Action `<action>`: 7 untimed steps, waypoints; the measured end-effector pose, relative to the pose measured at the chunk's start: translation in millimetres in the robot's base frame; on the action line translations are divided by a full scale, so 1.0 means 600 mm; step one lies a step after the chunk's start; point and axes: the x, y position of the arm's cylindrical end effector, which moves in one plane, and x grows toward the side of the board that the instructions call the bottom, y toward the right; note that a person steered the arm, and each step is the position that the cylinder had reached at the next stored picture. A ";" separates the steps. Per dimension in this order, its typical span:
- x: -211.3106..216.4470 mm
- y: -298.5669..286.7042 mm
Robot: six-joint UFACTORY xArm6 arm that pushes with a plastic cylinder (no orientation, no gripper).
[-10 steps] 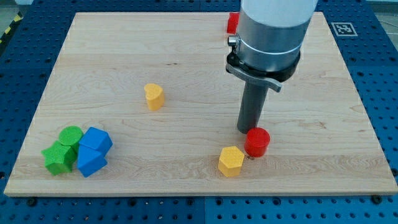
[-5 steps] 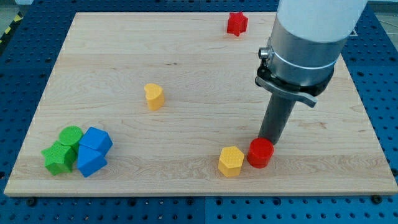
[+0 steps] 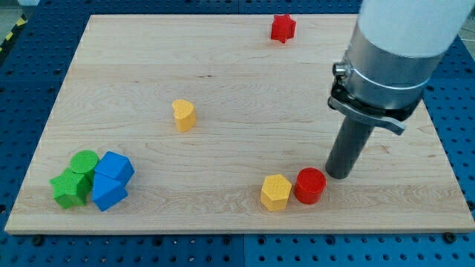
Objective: Push the red circle into the yellow hexagon
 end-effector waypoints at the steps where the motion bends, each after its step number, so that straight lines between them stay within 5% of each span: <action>1: 0.020 0.000; 7: 0.032 -0.031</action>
